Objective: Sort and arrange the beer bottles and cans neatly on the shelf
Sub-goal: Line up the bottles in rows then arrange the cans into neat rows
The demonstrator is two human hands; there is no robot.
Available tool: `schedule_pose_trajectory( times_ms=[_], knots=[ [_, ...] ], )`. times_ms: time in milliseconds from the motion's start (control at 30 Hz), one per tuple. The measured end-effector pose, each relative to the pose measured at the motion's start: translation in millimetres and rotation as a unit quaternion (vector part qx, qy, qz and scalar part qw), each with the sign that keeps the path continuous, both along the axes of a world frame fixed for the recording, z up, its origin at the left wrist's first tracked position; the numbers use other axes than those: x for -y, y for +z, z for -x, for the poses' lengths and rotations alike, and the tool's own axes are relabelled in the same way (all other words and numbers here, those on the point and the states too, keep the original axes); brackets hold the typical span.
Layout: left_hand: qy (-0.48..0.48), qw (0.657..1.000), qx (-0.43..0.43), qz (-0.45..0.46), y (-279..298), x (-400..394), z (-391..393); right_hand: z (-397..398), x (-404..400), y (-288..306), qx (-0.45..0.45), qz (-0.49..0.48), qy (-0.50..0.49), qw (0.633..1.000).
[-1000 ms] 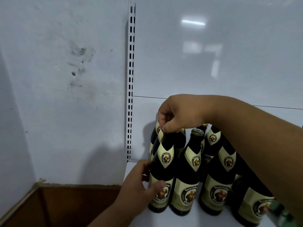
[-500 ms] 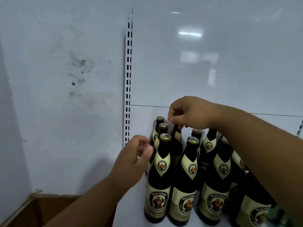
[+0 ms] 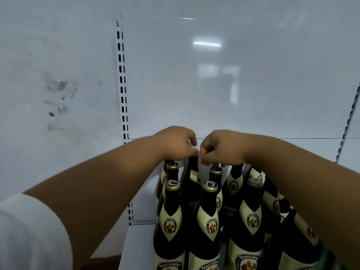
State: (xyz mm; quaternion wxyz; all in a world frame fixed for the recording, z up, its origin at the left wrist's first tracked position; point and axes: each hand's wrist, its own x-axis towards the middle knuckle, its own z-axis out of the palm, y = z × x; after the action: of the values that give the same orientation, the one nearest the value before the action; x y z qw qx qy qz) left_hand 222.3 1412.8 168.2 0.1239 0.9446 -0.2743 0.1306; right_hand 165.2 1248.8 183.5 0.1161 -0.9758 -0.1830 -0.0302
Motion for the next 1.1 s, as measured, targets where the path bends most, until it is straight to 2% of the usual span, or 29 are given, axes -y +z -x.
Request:
schedule_pose_trajectory(
  times_ms=[67,133,233,300,567,800,1100],
  knots=[
    [0.004,0.996,-0.028,-0.081,0.5,9.2,-6.2,5.9,7.6,2.7,-0.054,0.013,0.022,0.998],
    [0.01,0.99,-0.005,-0.142,-1.2,16.9,-11.8,9.5,14.5,1.3,-0.089,0.025,0.039,0.995],
    [0.007,0.982,0.039,-0.186,-4.3,23.2,-19.2,7.6,17.4,-10.4,-0.126,0.021,0.051,0.99],
    [-0.004,0.979,0.042,-0.2,-4.0,24.3,-23.0,4.3,17.2,-17.7,-0.119,0.026,0.057,0.991],
    [-0.041,0.976,0.049,-0.206,-6.2,21.1,-33.8,0.1,17.1,-23.4,-0.08,0.006,0.061,0.995],
    [-0.068,0.976,0.059,-0.199,-9.0,18.0,-36.8,-9.9,7.2,-24.7,-0.013,0.045,0.047,0.998],
    [-0.055,0.983,0.019,-0.174,-5.0,17.0,-24.0,-14.7,-2.3,-26.7,-0.022,0.023,0.034,0.999]
  ],
)
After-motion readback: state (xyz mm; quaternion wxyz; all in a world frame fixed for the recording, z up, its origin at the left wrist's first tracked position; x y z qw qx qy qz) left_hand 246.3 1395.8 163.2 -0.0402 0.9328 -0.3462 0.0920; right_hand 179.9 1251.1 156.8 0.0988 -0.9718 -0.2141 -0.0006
